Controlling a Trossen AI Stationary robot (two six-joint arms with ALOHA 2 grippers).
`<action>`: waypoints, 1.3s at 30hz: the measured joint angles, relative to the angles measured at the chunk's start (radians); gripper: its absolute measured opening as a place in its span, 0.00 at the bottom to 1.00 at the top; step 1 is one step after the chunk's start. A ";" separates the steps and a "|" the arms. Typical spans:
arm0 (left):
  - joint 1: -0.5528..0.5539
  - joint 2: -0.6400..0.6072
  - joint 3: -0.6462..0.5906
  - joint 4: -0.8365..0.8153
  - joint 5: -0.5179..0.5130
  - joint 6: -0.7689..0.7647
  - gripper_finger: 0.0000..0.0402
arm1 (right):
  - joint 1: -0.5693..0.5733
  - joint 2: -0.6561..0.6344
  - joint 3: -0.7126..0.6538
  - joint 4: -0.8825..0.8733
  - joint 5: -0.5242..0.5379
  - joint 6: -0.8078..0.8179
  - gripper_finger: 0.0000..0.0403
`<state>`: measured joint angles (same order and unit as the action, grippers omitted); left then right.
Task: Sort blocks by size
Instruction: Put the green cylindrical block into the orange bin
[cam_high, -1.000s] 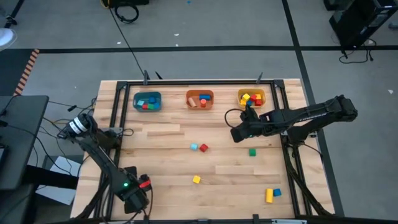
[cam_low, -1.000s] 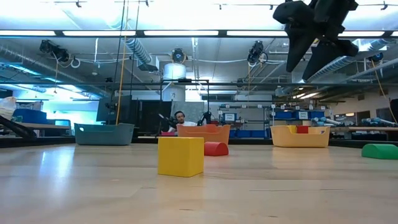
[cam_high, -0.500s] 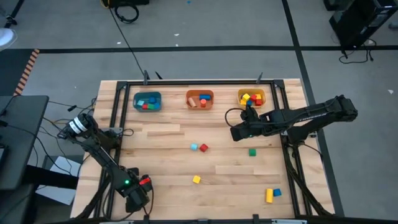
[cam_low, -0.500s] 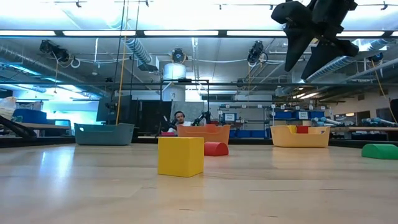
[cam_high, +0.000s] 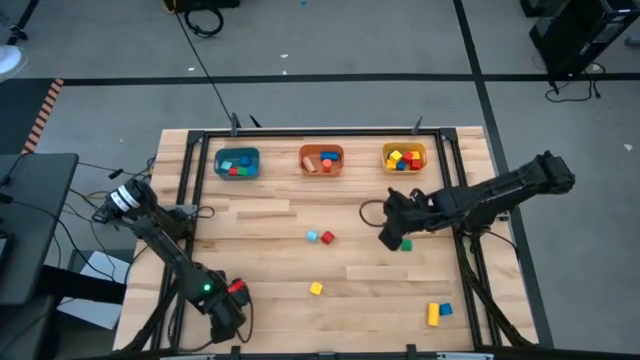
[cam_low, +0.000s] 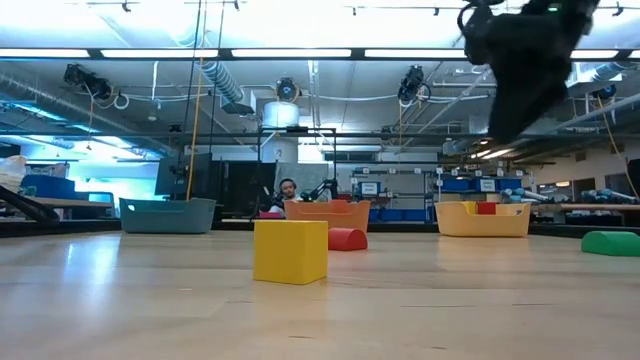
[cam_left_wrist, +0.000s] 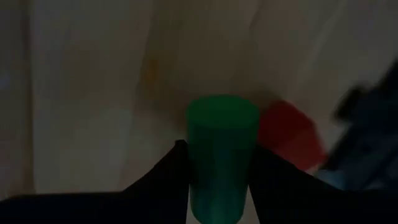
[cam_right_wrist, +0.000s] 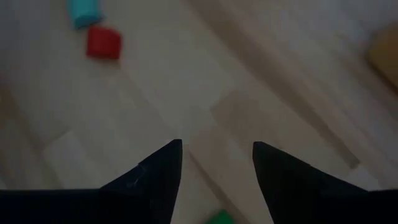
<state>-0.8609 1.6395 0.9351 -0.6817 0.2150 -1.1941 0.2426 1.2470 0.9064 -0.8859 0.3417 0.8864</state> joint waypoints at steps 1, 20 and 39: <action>0.017 -0.009 0.006 0.009 -0.007 -0.012 0.33 | 0.005 -0.013 -0.020 0.018 -0.007 -0.010 0.52; 0.639 -0.055 0.233 0.062 -0.295 0.157 0.34 | -0.089 -0.676 -0.564 0.394 -0.186 -0.183 0.50; 1.308 -0.025 0.370 0.115 -0.337 0.405 0.34 | -0.090 -0.689 -0.634 0.416 -0.253 -0.134 0.50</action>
<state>0.4470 1.6142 1.3052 -0.5662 -0.1217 -0.7891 0.1522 0.5577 0.2722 -0.4696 0.0886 0.7520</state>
